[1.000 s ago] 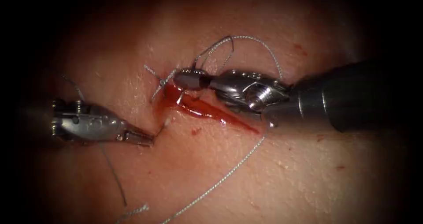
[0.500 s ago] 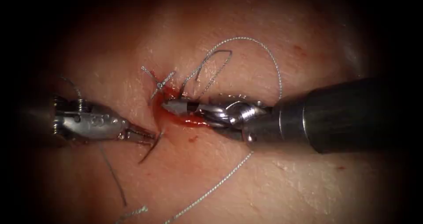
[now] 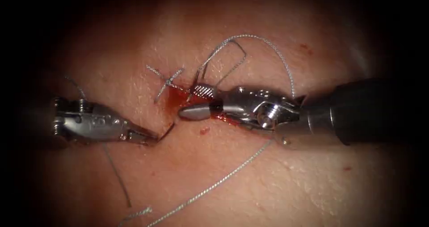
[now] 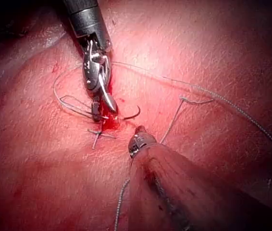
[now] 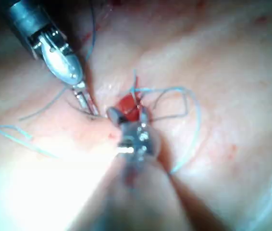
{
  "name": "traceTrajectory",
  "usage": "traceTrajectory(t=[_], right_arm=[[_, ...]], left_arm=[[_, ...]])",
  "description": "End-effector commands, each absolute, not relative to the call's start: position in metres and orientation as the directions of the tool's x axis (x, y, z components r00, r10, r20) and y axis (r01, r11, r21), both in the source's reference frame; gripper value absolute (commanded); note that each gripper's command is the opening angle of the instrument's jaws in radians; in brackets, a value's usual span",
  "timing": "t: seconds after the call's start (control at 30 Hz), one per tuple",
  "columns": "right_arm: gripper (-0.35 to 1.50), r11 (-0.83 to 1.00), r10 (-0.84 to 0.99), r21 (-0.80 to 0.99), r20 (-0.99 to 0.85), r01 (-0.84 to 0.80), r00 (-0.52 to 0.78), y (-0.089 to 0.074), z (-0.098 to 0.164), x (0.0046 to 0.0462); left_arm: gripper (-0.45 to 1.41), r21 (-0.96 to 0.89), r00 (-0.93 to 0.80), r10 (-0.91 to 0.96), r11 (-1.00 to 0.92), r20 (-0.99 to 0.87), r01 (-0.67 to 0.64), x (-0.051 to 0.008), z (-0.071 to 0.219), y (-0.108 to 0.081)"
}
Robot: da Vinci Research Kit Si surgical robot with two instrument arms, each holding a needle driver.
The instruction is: Wound Closure
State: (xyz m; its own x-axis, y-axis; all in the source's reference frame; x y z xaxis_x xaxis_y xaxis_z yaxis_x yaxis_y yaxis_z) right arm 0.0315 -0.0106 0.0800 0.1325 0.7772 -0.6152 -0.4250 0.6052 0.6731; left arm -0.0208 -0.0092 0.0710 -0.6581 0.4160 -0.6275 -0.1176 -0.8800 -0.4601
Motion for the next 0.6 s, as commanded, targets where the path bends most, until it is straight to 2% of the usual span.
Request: traceTrajectory(t=[0.03,0.1,0.17,0.2,0.23,0.3,0.43,0.6], right_arm=[[1.3,0.607,0.777,0.669,-0.612,-0.428,0.146,-0.0109,0.0804,0.031],[1.3,0.61,0.778,0.67,-0.608,-0.424,0.159,-0.0111,0.0801,0.0303],[1.3,0.615,0.778,0.672,-0.603,-0.412,0.177,-0.0116,0.0799,0.0297],[1.3,0.621,0.777,0.68,-0.6,-0.389,0.192,-0.0122,0.0796,0.0292],[1.3,0.621,0.777,0.68,-0.6,-0.389,0.192,-0.0122,0.0796,0.0292],[1.3,0.63,0.772,0.683,-0.604,-0.37,0.2,-0.0129,0.0791,0.0286],[1.3,0.634,0.769,0.685,-0.606,-0.359,0.204,-0.0138,0.0786,0.0283],[1.3,0.644,0.763,0.687,-0.611,-0.337,0.212,-0.015,0.0779,0.0279]], left_arm=[[-0.26,-0.446,-0.653,0.398,-0.889,-0.644,-0.101,-0.0212,0.0715,-0.0097],[-0.21,-0.414,-0.645,0.36,-0.907,-0.674,-0.074,-0.0212,0.0714,-0.0096],[-0.03,-0.352,-0.625,0.288,-0.936,-0.726,-0.022,-0.0214,0.0712,-0.0096],[0.16,-0.312,-0.578,0.247,-0.95,-0.778,0.014,-0.0216,0.0708,-0.0096],[0.16,-0.312,-0.578,0.247,-0.95,-0.778,0.014,-0.0216,0.0708,-0.0096],[0.29,-0.278,-0.527,0.212,-0.959,-0.823,0.048,-0.0218,0.0703,-0.0098],[0.36,-0.258,-0.508,0.193,-0.964,-0.839,0.061,-0.022,0.0697,-0.0102],[0.34,-0.226,-0.45,0.175,-0.972,-0.876,0.061,-0.0224,0.0686,-0.0101]])
